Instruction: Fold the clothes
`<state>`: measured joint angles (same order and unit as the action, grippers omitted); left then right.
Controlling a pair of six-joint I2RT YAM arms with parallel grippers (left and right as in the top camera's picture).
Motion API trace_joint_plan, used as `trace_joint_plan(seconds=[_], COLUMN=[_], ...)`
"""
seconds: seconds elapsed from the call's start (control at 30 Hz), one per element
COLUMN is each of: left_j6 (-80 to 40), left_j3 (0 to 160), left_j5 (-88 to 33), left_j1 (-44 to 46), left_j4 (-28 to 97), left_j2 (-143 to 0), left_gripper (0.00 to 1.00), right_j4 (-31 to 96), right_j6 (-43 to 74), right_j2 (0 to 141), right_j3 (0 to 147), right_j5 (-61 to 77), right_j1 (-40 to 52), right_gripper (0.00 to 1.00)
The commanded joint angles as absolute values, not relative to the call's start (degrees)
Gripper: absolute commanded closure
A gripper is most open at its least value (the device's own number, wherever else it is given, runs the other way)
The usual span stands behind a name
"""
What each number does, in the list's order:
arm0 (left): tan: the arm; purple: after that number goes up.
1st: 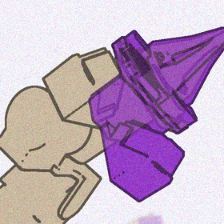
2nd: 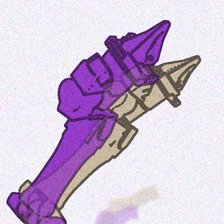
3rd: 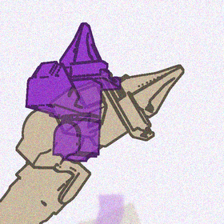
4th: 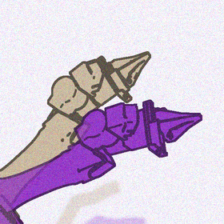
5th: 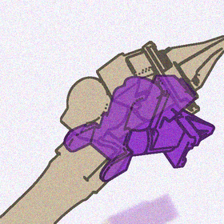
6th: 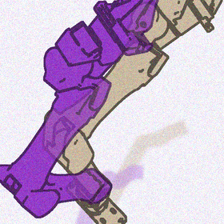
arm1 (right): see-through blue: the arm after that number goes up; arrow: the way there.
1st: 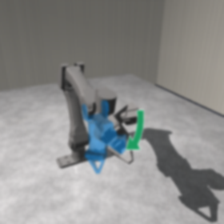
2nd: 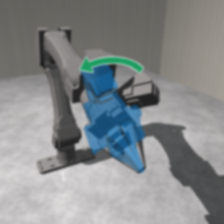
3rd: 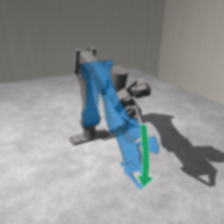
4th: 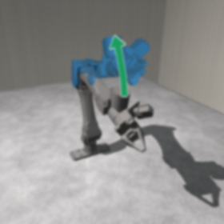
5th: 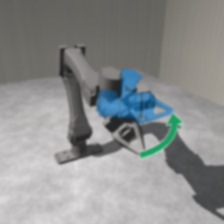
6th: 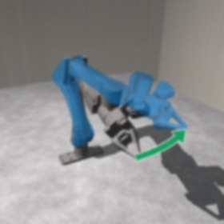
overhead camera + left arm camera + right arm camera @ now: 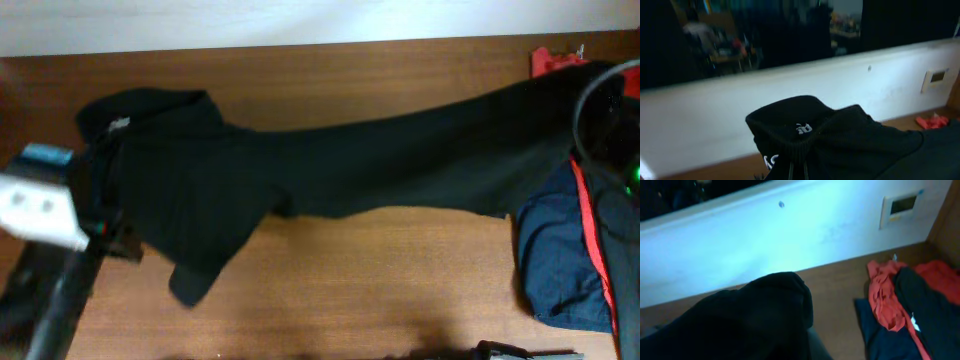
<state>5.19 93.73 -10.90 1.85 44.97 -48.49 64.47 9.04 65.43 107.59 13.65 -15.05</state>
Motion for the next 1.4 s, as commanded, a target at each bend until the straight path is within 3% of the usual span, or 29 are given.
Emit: trace_joint_plan(seconds=[0.0,0.27,0.47,0.63,0.67,0.7,0.77,0.8,0.9,1.03,1.37], left_j6=[7.44,7.44,7.44,7.42,7.40,7.33,4.78,2.76,0.21,0.91,7.46], left_j3=[94.83,94.83,94.83,94.83,94.83,94.83,94.91,95.29,97.78,102.35,104.22], left_j5=[-10.02,-8.71,-11.31,-17.41,-18.44,-20.12,-21.87,-21.89,-21.89,-21.87,-16.97], left_j1=[1.69,1.69,1.69,1.72,1.76,1.85,1.87,1.85,1.17,-0.32,-1.23], left_j4=[43.66,43.46,41.69,32.75,30.30,26.63,20.10,18.06,17.76,26.09,51.44], left_j2=[-47.44,-54.96,-70.46,-89.25,-92.82,-97.27,-103.94,-106.15,-108.97,-106.02,-89.58], left_gripper=[1.00,0.99,0.99,0.94,0.93,0.90,0.66,0.44,0.16,0.08,0.07], right_j4=[64.66,66.17,65.47,58.76,56.40,53.08,47.46,45.34,45.84,52.60,70.00], right_j6=[9.56,10.41,10.39,10.44,10.79,11.05,11.05,11.05,11.03,10.81,4.03], right_j2=[64.01,68.25,82.50,99.02,101.80,104.79,108.92,110.21,110.06,106.17,101.71], right_j3=[108.33,107.37,106.94,106.94,106.94,106.94,106.94,106.98,107.72,109.23,109.25], right_j5=[11.31,11.33,16.80,19.11,19.14,19.35,20.71,21.63,22.50,22.55,22.44], right_j1=[-15.94,-15.77,-15.53,-12.19,-11.62,-11.05,-10.44,-10.48,-12.99,-18.22,-23.29], right_gripper=[0.95,0.95,0.95,0.95,0.90,0.80,0.54,0.47,0.40,0.38,0.34])
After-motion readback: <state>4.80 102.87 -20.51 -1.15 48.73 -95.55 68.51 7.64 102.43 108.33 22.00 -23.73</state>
